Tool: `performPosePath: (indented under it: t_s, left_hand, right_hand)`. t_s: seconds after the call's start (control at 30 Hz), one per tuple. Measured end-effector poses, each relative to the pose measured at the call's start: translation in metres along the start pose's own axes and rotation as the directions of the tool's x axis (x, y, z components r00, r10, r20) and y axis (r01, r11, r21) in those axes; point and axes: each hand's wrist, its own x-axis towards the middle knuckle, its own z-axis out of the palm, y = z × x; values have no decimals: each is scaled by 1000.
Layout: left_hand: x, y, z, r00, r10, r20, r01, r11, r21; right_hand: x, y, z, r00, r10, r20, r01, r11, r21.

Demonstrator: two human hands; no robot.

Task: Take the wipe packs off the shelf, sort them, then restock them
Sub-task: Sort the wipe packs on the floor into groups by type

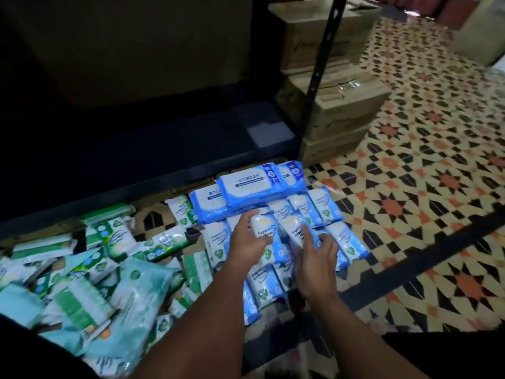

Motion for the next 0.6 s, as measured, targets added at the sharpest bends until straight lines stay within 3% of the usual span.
performPosePath:
  t_s: [0.3, 0.6]
  left_hand:
    - [9, 10, 107, 990, 67, 122, -80, 992, 100]
    - [21, -4, 160, 986, 142, 92, -162, 949, 272]
  right_hand:
    - [31, 87, -14, 980, 196, 17, -196, 980, 19]
    - [46, 125, -1, 962, 270, 41, -272, 960, 69]
